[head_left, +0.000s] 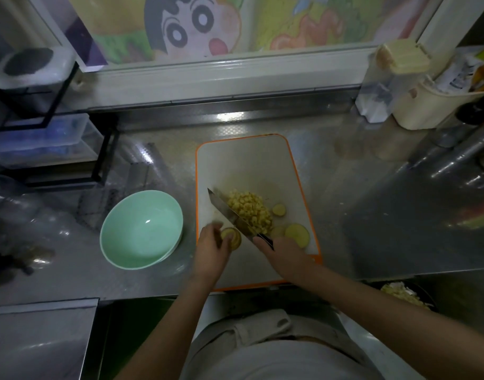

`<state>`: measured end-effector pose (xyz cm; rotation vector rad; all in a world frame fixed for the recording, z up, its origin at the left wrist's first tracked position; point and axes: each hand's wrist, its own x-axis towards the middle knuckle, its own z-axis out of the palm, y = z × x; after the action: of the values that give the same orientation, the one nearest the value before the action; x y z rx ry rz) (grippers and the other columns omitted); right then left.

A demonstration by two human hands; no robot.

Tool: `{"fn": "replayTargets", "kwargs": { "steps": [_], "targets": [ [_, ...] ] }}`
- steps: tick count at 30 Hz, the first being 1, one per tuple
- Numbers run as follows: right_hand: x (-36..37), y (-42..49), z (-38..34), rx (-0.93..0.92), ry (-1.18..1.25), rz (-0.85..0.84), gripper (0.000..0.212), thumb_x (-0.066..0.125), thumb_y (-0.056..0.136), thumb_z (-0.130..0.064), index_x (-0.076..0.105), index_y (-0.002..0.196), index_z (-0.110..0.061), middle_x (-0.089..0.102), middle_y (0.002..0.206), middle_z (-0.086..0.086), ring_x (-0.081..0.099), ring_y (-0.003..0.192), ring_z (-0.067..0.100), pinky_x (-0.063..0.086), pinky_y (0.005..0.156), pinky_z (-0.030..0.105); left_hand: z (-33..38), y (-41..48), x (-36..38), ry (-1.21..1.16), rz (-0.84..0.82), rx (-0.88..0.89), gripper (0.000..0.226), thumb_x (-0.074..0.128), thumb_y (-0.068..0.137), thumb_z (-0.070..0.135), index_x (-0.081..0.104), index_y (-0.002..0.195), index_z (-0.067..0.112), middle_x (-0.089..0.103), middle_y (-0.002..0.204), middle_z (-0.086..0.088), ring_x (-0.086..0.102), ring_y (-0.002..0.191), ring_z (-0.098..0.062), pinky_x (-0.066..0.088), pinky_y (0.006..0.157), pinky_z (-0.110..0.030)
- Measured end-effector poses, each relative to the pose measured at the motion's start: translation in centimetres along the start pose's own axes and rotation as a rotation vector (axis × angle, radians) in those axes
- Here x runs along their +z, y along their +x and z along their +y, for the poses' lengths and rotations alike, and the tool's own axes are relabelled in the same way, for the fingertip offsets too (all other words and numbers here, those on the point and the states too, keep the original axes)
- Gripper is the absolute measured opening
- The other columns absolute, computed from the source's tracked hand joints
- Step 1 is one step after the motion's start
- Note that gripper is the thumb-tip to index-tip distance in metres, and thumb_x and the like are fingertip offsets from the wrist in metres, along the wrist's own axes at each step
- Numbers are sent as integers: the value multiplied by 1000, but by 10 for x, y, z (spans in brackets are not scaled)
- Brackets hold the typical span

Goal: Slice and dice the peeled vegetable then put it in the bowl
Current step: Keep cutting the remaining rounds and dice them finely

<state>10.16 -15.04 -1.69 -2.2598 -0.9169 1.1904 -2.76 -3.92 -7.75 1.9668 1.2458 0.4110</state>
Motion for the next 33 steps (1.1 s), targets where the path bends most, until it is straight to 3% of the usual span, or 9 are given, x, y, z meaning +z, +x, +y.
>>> {"fn": "replayTargets", "kwargs": {
  "steps": [1, 3, 8, 17, 22, 27, 30, 33],
  "targets": [
    [0, -1, -3, -38, -30, 14, 47, 32, 100, -45, 55, 81, -8, 45, 66, 2, 52, 72, 22, 35, 64, 29, 0, 0, 1, -21, 25, -34, 29, 60, 88, 16, 55, 114, 5, 56, 112, -14, 56, 98, -26, 39, 78, -23],
    [-2, -2, -6, -72, -109, 7, 50, 34, 100, -45, 43, 62, -13, 42, 60, 0, 48, 66, 19, 32, 60, 25, -1, 1, 3, -59, 69, -104, 25, 63, 85, 11, 59, 108, 3, 58, 108, -16, 56, 91, -23, 37, 74, -22],
    [-7, -3, -14, -51, -149, -52, 51, 29, 98, -51, 52, 86, -7, 54, 82, 10, 50, 78, 21, 38, 72, 29, -1, 5, 8, -130, 88, -230, 22, 70, 78, 10, 65, 99, 7, 62, 104, -15, 57, 89, -20, 36, 73, -22],
    [-7, 1, -17, -80, -227, -70, 58, 29, 99, -48, 59, 102, 1, 48, 73, 3, 49, 80, 21, 36, 73, 28, 0, 10, 6, -186, 79, -244, 10, 72, 75, 7, 70, 85, 8, 66, 95, -11, 59, 86, -20, 40, 72, -23],
    [-6, 2, -15, -95, -216, -45, 58, 31, 99, -47, 58, 105, 4, 51, 81, 9, 49, 81, 21, 36, 73, 27, 0, 12, 3, -179, 63, -244, 12, 71, 75, 6, 72, 86, 8, 65, 93, -9, 56, 81, -15, 40, 71, -21],
    [-4, 0, -20, -59, -270, -101, 58, 27, 100, -47, 56, 107, 3, 40, 66, -1, 48, 76, 21, 39, 75, 31, 0, 15, 4, -170, 57, -275, 10, 72, 75, 7, 73, 83, 11, 65, 91, -8, 59, 82, -18, 40, 70, -22],
    [-5, 0, -21, -35, -321, -123, 60, 25, 100, -48, 56, 106, 3, 39, 65, -1, 39, 59, 12, 40, 75, 33, -2, 16, 4, -149, 43, -255, 10, 71, 73, 5, 72, 78, 13, 67, 88, -9, 61, 80, -18, 39, 60, -10],
    [-3, 2, -22, -29, -366, -137, 53, 28, 102, -39, 53, 117, 5, 46, 71, 5, 52, 69, 17, 41, 73, 34, -3, 16, 5, -127, 43, -251, 9, 70, 74, 5, 71, 76, 14, 65, 86, -7, 59, 77, -15, 35, 54, -3]
  ]
}}
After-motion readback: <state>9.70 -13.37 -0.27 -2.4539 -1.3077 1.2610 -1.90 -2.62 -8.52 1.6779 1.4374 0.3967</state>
